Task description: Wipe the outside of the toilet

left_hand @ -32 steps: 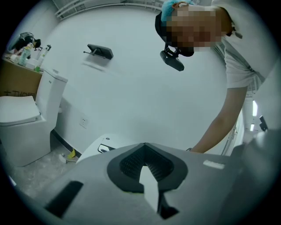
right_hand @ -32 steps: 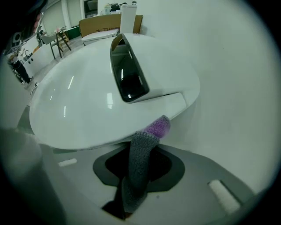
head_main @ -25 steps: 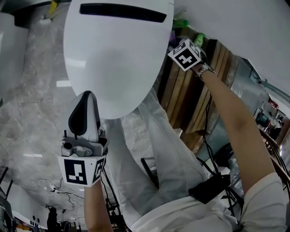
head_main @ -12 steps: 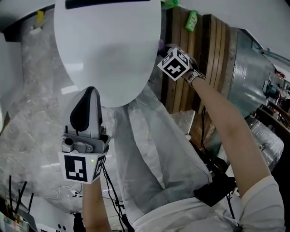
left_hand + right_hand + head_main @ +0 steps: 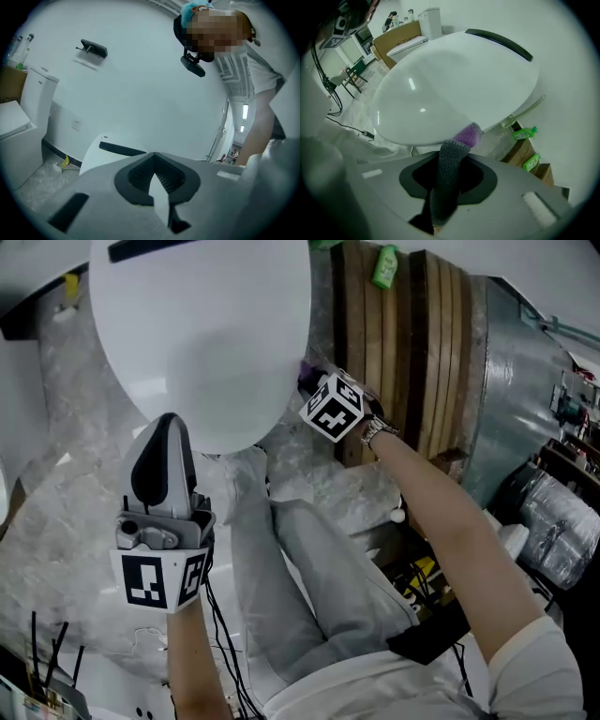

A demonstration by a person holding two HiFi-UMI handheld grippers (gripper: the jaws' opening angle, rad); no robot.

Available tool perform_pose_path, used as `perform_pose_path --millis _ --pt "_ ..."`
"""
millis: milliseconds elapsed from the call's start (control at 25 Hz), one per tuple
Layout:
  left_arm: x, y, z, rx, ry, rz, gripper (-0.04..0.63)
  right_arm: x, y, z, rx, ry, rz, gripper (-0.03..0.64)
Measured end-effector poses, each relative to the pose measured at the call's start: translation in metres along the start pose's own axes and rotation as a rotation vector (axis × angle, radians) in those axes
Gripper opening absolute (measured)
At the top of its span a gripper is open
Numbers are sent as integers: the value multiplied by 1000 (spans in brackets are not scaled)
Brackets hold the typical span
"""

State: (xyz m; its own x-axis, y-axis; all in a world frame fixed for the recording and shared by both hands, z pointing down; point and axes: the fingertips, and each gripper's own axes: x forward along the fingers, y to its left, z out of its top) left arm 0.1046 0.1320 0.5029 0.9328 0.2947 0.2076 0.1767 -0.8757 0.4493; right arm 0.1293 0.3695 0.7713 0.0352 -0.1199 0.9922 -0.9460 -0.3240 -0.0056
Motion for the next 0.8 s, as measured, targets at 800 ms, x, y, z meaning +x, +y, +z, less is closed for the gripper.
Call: perform_pose_path --millis 800 --pt "-151 -47 -12 87 -19 25 5 13 143 -11 255 -85 -3 95"
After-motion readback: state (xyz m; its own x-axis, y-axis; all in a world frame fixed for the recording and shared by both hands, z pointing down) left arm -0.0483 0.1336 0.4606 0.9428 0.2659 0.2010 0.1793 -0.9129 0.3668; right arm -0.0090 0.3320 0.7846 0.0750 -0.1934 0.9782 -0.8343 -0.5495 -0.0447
